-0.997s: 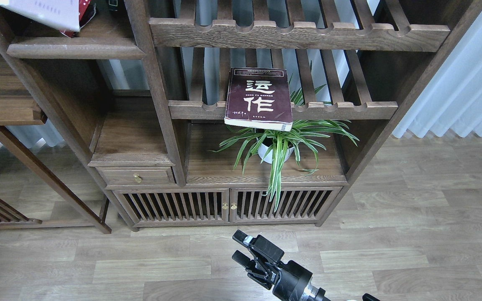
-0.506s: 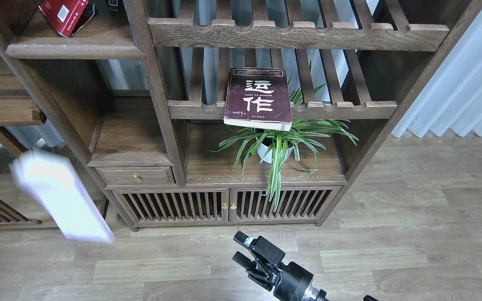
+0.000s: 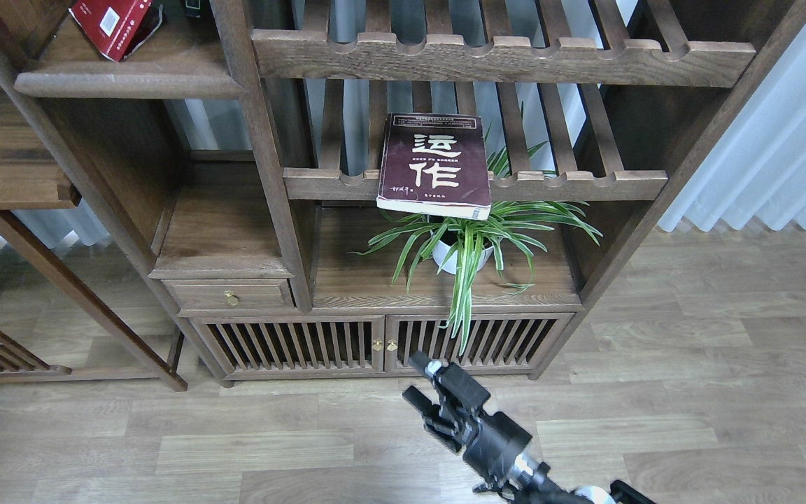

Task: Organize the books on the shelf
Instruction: 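Reach the right gripper to the dark maroon book and grasp it, then pull the maroon book out, lower it, and grasp it with the left gripper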

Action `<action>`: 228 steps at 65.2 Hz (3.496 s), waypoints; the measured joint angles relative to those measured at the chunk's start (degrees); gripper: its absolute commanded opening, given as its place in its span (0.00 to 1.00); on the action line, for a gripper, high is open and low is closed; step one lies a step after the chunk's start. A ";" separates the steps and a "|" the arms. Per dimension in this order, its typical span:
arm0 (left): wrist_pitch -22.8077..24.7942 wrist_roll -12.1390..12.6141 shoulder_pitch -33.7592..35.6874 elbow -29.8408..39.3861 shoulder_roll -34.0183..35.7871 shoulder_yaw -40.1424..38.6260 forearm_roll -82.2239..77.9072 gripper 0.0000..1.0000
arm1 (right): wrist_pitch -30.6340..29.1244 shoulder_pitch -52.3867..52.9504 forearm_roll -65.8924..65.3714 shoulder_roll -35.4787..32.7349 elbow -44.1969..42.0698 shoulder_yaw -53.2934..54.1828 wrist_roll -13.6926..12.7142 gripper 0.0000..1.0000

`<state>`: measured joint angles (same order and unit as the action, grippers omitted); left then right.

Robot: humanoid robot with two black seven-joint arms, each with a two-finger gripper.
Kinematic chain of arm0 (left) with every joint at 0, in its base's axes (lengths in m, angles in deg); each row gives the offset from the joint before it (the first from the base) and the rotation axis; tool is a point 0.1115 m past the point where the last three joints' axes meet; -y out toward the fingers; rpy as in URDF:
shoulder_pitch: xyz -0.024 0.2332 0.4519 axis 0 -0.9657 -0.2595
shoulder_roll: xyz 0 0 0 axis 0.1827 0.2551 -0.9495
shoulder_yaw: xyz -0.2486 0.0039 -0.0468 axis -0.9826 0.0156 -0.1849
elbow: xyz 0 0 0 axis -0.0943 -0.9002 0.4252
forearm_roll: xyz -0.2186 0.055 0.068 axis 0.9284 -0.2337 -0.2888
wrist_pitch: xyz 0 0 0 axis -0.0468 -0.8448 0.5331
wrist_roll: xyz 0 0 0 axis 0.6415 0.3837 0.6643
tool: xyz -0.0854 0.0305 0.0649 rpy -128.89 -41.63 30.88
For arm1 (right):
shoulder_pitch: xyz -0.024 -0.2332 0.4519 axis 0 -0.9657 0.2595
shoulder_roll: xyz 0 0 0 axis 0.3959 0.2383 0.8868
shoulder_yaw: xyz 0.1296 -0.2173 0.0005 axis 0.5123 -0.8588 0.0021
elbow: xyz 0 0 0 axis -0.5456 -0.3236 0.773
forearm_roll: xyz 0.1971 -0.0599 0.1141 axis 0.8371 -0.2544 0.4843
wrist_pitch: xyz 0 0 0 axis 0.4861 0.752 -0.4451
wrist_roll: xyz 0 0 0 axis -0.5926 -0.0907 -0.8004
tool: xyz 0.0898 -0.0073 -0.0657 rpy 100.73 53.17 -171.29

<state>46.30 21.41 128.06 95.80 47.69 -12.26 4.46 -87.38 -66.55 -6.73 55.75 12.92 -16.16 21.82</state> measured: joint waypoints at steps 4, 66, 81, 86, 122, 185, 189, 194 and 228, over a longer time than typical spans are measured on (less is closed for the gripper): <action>0.00 0.00 -6.11 2.69 -0.01 -3.18 0.20 0.96 | 0.00 1.17 -0.04 0.26 -0.39 0.04 0.03 0.98; 0.00 -0.03 -44.89 5.82 -5.76 -15.89 -0.19 0.98 | 15.59 31.43 4.04 0.35 -24.92 -0.40 12.05 0.98; 0.00 -0.03 -51.22 5.54 -7.84 -17.01 -0.74 0.98 | 17.15 34.84 6.67 0.35 -25.23 -0.37 12.07 0.92; 0.00 -0.03 -51.34 5.53 -7.96 -17.24 -0.77 0.98 | 17.94 35.84 7.53 0.35 -25.37 -0.36 12.13 0.89; 0.00 -0.01 -51.31 5.35 -7.95 -21.25 -0.78 0.98 | 21.50 36.79 8.28 0.35 -26.89 -0.66 11.27 0.35; 0.00 0.00 -54.11 -0.30 -23.72 -21.11 10.60 1.00 | 12.99 19.60 6.86 -0.02 -0.52 -0.41 10.89 0.15; 0.00 0.00 -54.98 -0.39 -26.32 -20.08 14.58 1.00 | 10.31 16.66 6.84 -1.41 1.88 -0.55 10.24 0.15; 0.00 0.00 -55.77 -0.41 -28.49 -17.71 19.24 1.00 | 5.54 12.93 6.62 -3.78 3.56 -0.97 8.23 0.15; 0.00 -0.03 -55.55 2.16 -29.11 1.51 40.83 1.00 | -0.01 -1.52 6.35 -6.89 3.97 -3.81 -5.02 0.18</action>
<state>46.30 21.39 72.51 97.96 18.58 -10.76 45.30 -87.40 -68.07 -0.38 48.85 16.88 -19.97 16.80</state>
